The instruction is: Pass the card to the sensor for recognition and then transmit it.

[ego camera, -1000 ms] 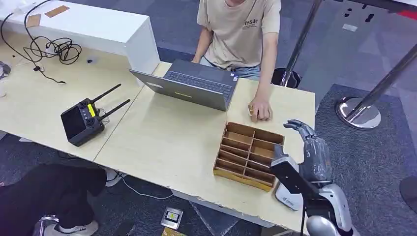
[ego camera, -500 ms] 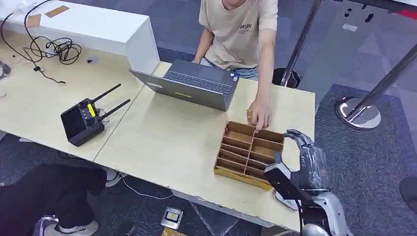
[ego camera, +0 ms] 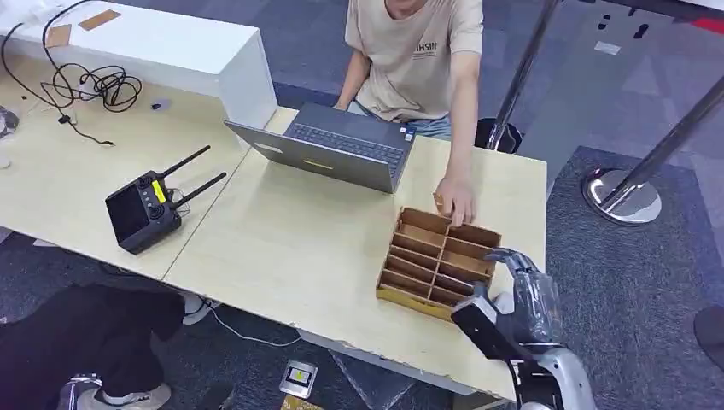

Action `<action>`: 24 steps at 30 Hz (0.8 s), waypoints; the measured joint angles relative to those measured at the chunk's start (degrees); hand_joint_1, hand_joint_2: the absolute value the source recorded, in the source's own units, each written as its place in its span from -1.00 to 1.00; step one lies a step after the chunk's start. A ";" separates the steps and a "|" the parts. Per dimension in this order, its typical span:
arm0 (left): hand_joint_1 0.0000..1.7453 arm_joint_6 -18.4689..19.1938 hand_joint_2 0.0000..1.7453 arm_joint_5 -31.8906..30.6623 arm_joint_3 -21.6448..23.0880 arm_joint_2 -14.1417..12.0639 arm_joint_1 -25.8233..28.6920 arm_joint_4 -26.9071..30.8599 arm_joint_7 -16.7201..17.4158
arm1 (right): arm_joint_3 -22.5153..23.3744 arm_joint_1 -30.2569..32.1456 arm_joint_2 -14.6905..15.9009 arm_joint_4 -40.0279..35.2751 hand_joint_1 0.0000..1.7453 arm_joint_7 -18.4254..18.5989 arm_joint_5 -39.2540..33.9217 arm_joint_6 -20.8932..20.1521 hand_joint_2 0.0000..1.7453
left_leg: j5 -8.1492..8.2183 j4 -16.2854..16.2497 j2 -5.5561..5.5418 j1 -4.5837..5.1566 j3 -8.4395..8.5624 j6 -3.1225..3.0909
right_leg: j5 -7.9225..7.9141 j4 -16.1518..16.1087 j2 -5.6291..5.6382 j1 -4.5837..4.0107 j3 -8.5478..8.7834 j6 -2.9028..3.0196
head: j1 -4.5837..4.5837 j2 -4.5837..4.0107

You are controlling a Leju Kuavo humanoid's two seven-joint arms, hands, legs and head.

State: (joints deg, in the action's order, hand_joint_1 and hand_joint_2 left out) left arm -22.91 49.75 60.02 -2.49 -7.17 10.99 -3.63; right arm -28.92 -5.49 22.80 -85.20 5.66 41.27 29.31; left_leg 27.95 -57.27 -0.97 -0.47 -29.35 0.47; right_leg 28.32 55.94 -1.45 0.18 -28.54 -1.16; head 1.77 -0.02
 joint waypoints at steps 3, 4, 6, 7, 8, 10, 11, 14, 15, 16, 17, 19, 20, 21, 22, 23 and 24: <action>-1.00 0.00 -1.00 -0.02 0.00 0.00 -0.02 0.00 0.02 | -0.41 -0.01 0.00 0.57 -0.26 0.00 0.07 0.13 1.00 | 0.00 0.00 0.00 0.00 0.01 0.00 | 0.00 0.00 0.00 0.00 0.00 0.00 | 0.00 0.00; -1.00 0.02 -1.00 -0.04 0.00 0.00 -0.04 0.00 0.02 | -0.54 -0.01 -0.02 0.76 -0.22 0.00 0.09 0.20 1.00 | 0.00 0.00 0.00 0.00 0.00 0.00 | 0.00 0.00 0.00 0.00 0.00 0.00 | 0.02 0.00; -1.00 0.02 -1.00 -0.15 0.00 0.00 -0.09 0.00 0.02 | -0.79 -0.05 -0.07 1.18 -0.16 -0.04 0.13 0.28 1.00 | 0.00 0.00 0.00 0.00 0.00 0.00 | 0.00 0.00 0.00 0.00 0.01 0.00 | 0.00 0.00; -1.00 0.02 -1.00 -0.20 0.00 0.02 -0.11 0.00 0.09 | -0.87 -0.10 -0.09 1.40 -0.12 -0.15 0.13 0.37 1.00 | 0.00 0.00 0.00 0.00 0.00 0.00 | 0.00 0.00 0.00 0.00 0.01 0.00 | 0.00 0.00; -1.00 0.02 -1.00 -0.20 0.00 0.02 -0.14 0.00 0.22 | -0.98 -0.15 -0.15 1.66 -0.12 -0.20 0.13 0.46 1.00 | 0.00 0.00 0.00 0.00 0.01 0.00 | 0.00 0.00 0.00 0.00 0.01 0.00 | 0.02 0.00; -1.00 0.02 -1.00 -0.20 0.00 0.06 -0.18 0.00 0.22 | -1.09 -0.17 -0.24 2.01 -0.10 -0.26 0.13 0.55 1.00 | 0.00 0.00 0.00 0.00 0.00 0.00 | 0.00 0.00 0.00 0.00 0.01 0.00 | 0.00 0.00; -1.00 0.02 -1.00 -0.20 0.00 0.07 -0.19 0.00 0.22 | -1.14 -0.20 -0.28 2.21 -0.12 -0.28 0.13 0.59 1.00 | 0.00 0.00 0.00 0.00 0.00 0.00 | 0.00 0.00 0.00 0.00 0.01 0.00 | 0.00 0.00; -1.00 0.02 -1.00 -0.22 0.00 0.11 -0.26 0.00 0.22 | -1.35 -0.25 -0.35 2.73 -0.16 -0.39 0.13 0.61 1.00 | 0.00 0.00 0.00 0.00 0.00 0.00 | 0.00 0.00 0.00 0.00 0.01 0.00 | 0.00 0.00; -1.00 0.02 -1.00 -0.22 0.00 0.13 -0.29 0.00 0.22 | -1.42 -0.26 -0.35 2.88 -0.18 -0.44 0.13 0.61 1.00 | 0.00 0.00 0.00 0.00 0.00 0.00 | 0.00 0.00 0.00 0.00 0.01 0.00 | 0.00 0.00; -1.00 0.02 -1.00 -0.22 0.00 0.15 -0.31 0.00 0.22 | -1.48 -0.31 -0.37 3.04 -0.24 -0.48 0.13 0.61 1.00 | 0.00 0.00 0.00 0.00 0.00 0.00 | 0.00 0.00 0.00 0.00 0.01 0.00 | 0.00 0.00; -1.00 0.02 -1.00 -0.22 0.00 0.15 -0.32 0.00 0.22 | -1.53 -0.34 -0.39 3.17 -0.24 -0.48 0.13 0.61 1.00 | 0.00 0.00 0.00 0.00 0.00 0.00 | 0.00 0.00 0.00 0.00 0.01 0.00 | 0.00 0.00; -1.00 0.02 -1.00 -0.22 0.00 0.20 -0.33 0.00 0.22 | -1.73 -0.39 -0.46 3.47 -0.28 -0.52 0.13 0.63 1.00 | 0.00 0.00 0.00 0.00 0.01 0.00 | 0.00 0.00 0.00 0.00 0.02 0.00 | 0.00 0.00; -1.00 0.02 -1.00 -0.24 0.00 0.20 -0.33 0.00 0.22 | -1.81 -0.43 -0.48 3.63 -0.28 -0.55 0.15 0.70 1.00 | 0.00 0.00 0.00 0.00 0.00 0.00 | 0.00 0.00 0.00 0.00 0.01 0.00 | 0.02 0.00; -1.00 0.02 -1.00 -0.26 0.00 0.22 -0.33 0.00 0.24 | -1.92 -0.48 -0.55 3.85 -0.28 -0.63 0.15 0.81 1.00 | 0.00 0.00 0.00 0.00 0.01 0.00 | 0.00 0.00 0.00 0.00 0.01 0.00 | 0.00 0.00; -1.00 0.02 -1.00 -0.28 0.00 0.24 -0.34 0.00 0.26 | -1.99 -0.53 -0.59 4.02 -0.30 -0.68 0.24 0.87 1.00 | 0.00 0.00 0.00 0.00 0.00 0.00 | 0.00 0.00 0.00 0.00 0.01 0.00 | 0.02 0.00; -1.00 0.04 -1.00 -0.28 0.00 0.24 -0.35 0.00 0.26 | -2.12 -0.59 -0.63 4.28 -0.30 -0.70 0.48 1.07 1.00 | 0.00 0.00 0.00 0.00 0.01 0.00 | 0.00 0.00 0.00 0.00 0.01 0.00 | 0.00 0.00; -1.00 0.09 -1.00 -0.31 0.00 0.26 -0.37 0.00 0.28 | -2.21 -0.66 -0.68 4.57 -0.30 -0.70 0.92 1.27 1.00 | 0.00 0.00 0.00 0.00 0.00 0.00 | 0.00 0.00 0.00 0.00 0.01 0.00 | 0.00 0.00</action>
State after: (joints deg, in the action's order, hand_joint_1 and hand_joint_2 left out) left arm -22.82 49.44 60.02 -2.23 -7.53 10.99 -3.34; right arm -31.12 -6.15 22.12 -80.63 4.96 42.19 30.58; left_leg 27.95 -57.27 -0.98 -0.47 -29.34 0.47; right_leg 28.32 55.94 -1.45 0.18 -28.53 -1.16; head 1.77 -0.02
